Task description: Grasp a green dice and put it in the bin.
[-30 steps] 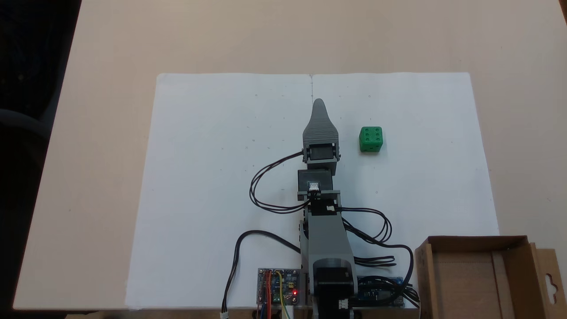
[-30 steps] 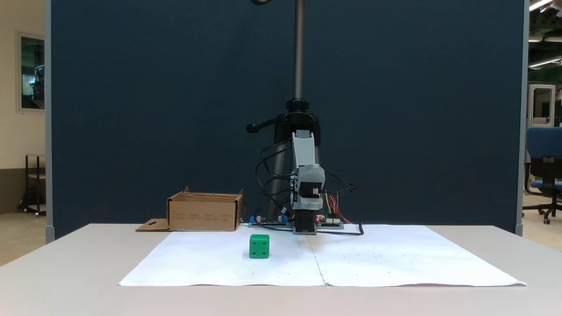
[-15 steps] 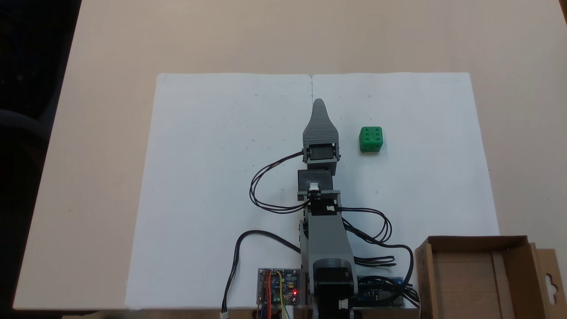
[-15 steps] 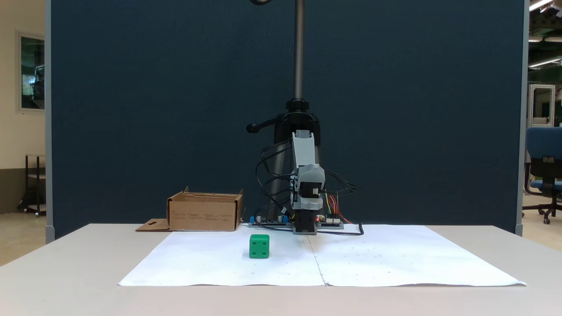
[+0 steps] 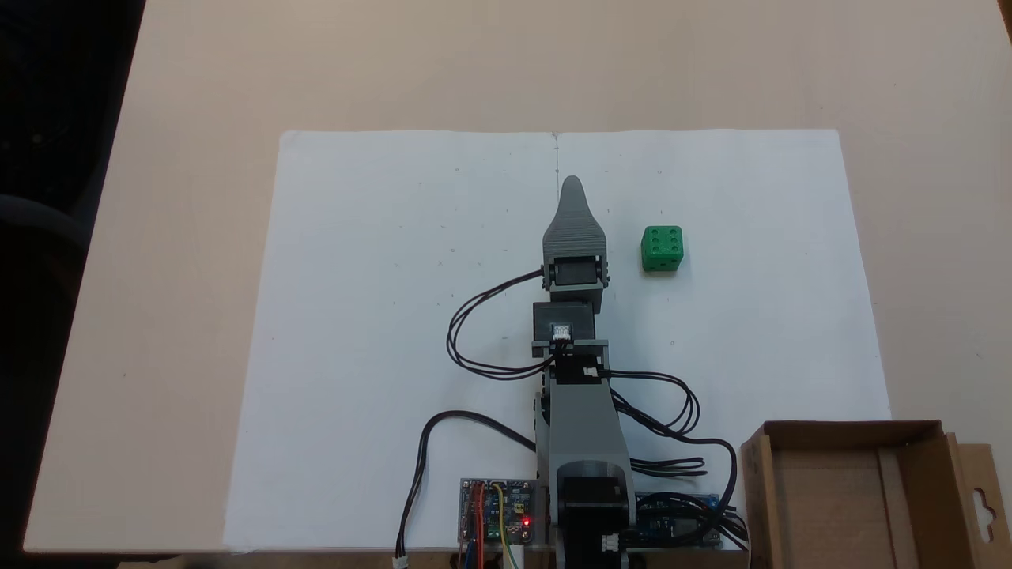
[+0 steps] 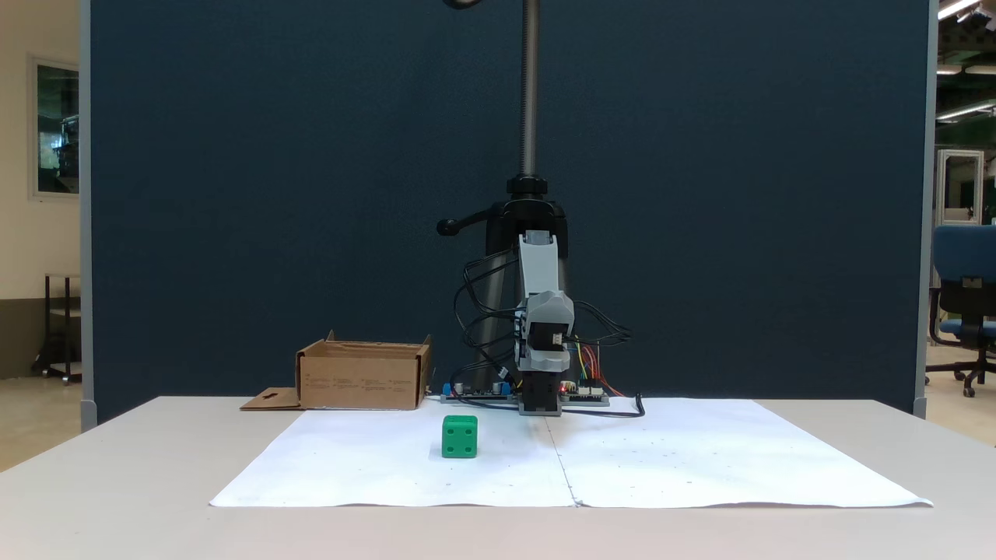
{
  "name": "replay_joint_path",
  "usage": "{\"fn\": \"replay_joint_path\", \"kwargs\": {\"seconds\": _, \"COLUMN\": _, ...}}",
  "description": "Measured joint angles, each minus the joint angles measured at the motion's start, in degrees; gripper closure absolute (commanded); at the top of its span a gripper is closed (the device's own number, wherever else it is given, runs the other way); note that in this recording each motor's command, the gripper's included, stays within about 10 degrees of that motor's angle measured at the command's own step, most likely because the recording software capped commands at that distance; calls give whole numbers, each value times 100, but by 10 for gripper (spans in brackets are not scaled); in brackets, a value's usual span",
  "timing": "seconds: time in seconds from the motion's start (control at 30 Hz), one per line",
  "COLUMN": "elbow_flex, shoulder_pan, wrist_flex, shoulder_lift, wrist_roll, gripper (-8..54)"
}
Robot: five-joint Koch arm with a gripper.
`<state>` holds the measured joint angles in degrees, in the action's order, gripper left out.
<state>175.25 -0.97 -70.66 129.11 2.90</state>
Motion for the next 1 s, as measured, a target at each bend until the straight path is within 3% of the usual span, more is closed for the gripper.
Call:
{"fn": "replay_joint_path", "kwargs": {"seconds": 0.47, "elbow_flex": -1362, "shoulder_pan": 580, "wrist_flex": 2733, "shoulder_lift": -9, "wrist_roll": 44, "gripper": 20}}
{"fn": "replay_joint_path", "kwargs": {"seconds": 1.0, "elbow_flex": -4104, "shoulder_pan": 729, "wrist_flex": 8306, "shoulder_lift": 0, "wrist_roll": 53, "gripper": 17}}
